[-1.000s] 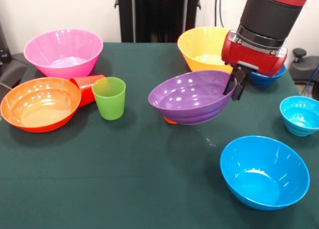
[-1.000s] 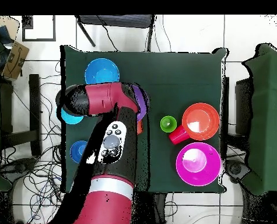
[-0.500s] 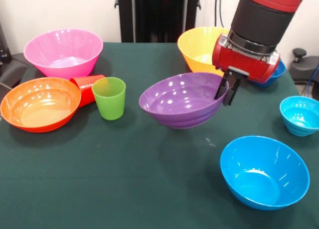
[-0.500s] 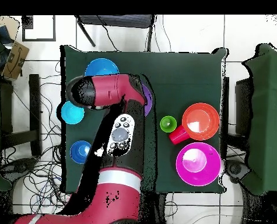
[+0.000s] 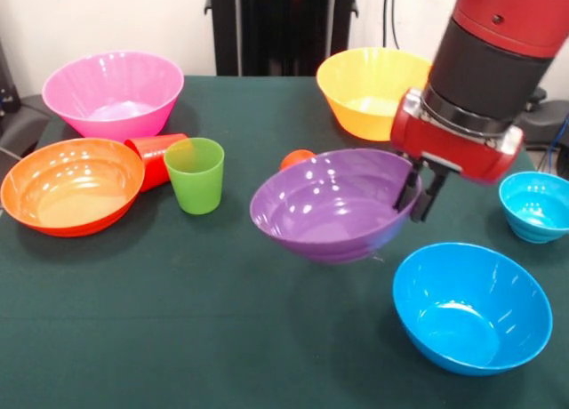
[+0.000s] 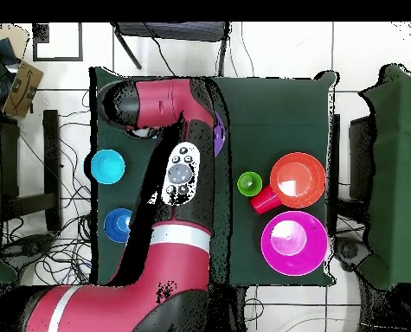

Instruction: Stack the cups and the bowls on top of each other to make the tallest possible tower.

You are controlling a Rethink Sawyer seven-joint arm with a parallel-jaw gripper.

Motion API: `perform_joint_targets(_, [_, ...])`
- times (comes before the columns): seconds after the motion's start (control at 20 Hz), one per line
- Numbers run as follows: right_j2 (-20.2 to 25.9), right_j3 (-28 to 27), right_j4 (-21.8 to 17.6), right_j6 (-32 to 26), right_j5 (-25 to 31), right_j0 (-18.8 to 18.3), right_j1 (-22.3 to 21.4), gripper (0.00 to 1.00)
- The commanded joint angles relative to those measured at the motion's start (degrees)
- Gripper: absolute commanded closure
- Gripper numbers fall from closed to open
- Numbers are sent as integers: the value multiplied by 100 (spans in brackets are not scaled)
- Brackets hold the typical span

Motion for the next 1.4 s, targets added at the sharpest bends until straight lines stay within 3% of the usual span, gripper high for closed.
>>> perform_joint_targets(0.05, [735, -1604, 82, -194, 984, -55, 667, 100])
perform_joint_targets(0.35, [570, -2418, 35, -202, 1654, 90, 1099, 100])
perform_joint_targets(0.85, [398, -3551, 177, 321, 2320, 394, 1941, 100])
perform_joint_targets(1.4, [204, -4173, 447, 717, 2397, 607, 2407, 100])
